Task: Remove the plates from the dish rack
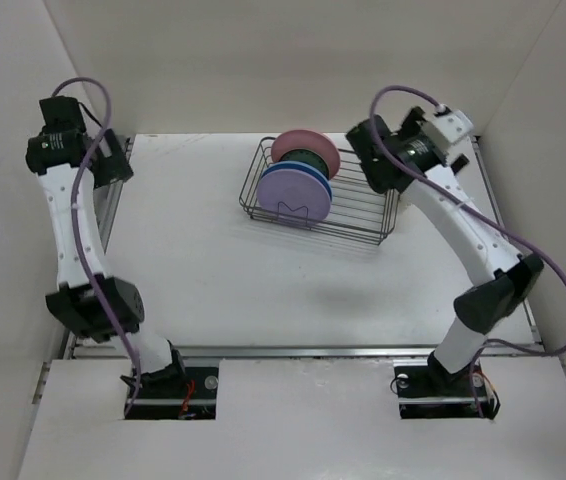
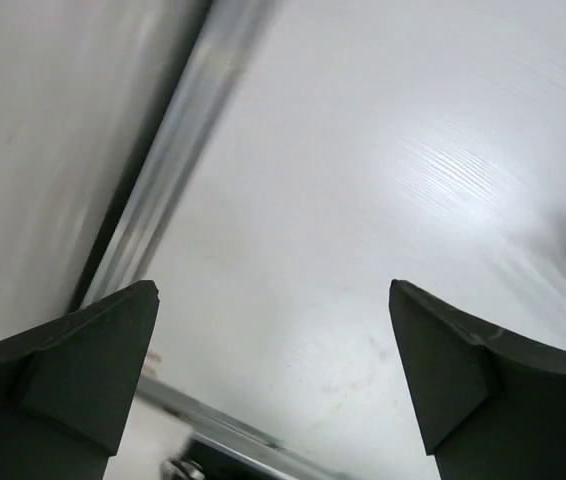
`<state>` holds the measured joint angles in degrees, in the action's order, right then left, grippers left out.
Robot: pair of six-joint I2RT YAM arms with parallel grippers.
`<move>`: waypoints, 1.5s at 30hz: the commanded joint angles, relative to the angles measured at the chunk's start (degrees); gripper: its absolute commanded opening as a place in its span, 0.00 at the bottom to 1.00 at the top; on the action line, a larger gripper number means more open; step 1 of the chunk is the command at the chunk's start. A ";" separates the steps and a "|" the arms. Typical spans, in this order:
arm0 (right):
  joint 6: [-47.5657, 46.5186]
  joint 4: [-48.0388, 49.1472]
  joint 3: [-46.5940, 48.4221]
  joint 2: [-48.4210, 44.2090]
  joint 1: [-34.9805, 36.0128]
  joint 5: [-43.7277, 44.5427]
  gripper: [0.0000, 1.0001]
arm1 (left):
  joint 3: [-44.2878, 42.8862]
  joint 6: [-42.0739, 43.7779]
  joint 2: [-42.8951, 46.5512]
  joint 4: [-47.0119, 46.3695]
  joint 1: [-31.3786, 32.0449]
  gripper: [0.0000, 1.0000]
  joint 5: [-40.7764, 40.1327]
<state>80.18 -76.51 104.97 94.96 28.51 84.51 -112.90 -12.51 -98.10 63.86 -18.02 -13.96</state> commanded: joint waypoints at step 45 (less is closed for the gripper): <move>-91.34 55.49 -5.65 1.64 11.47 -59.66 0.00 | 17.80 24.29 10.39 -6.02 18.90 1.00 22.04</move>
<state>-11.33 -26.59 97.51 105.10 38.09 19.31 -95.96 12.47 -88.77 58.08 0.91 7.35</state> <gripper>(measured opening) 0.102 0.997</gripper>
